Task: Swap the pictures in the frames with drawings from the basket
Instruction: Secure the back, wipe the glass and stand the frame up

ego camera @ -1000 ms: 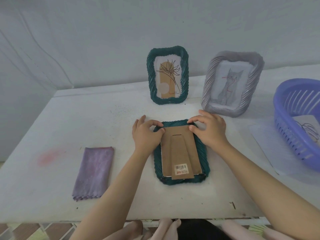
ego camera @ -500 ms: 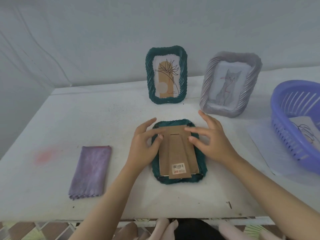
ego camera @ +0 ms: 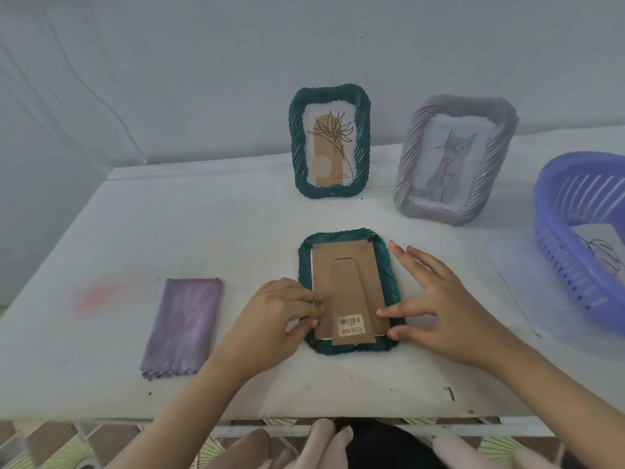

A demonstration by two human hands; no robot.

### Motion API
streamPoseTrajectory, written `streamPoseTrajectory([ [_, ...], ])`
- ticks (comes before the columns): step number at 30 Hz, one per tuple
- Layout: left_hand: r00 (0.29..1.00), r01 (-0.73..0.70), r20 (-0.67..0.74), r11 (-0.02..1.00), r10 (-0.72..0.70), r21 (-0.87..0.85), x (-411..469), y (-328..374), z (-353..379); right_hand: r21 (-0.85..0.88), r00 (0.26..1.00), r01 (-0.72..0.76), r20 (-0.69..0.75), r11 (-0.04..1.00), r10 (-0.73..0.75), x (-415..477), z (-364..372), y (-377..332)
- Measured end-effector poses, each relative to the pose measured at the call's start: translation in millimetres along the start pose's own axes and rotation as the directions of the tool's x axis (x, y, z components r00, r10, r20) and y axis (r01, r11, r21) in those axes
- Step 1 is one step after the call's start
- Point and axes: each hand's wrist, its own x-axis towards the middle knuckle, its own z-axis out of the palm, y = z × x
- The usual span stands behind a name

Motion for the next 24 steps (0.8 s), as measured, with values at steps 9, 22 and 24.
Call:
streamPoseTrajectory([
  [9,0.992,-0.030,0.122,0.990,0.013,0.141,0.9,7.0,-13.2,-0.070,0.996,0.056,0.073,0.996,-0.051,7.3,-7.4,-3.9],
  [22,0.984,-0.175,0.000,0.951,0.180,0.256,-7.4,2.2,-3.4,-0.259,0.977,0.192,-0.035,0.946,-0.208,1.6,4.9,-4.2],
  [24,0.980,-0.185,-0.012,0.938,0.197,0.293,-9.2,3.2,-1.6,-0.303,0.964,0.217,-0.081,0.928,-0.252,0.1,9.9,-6.8],
])
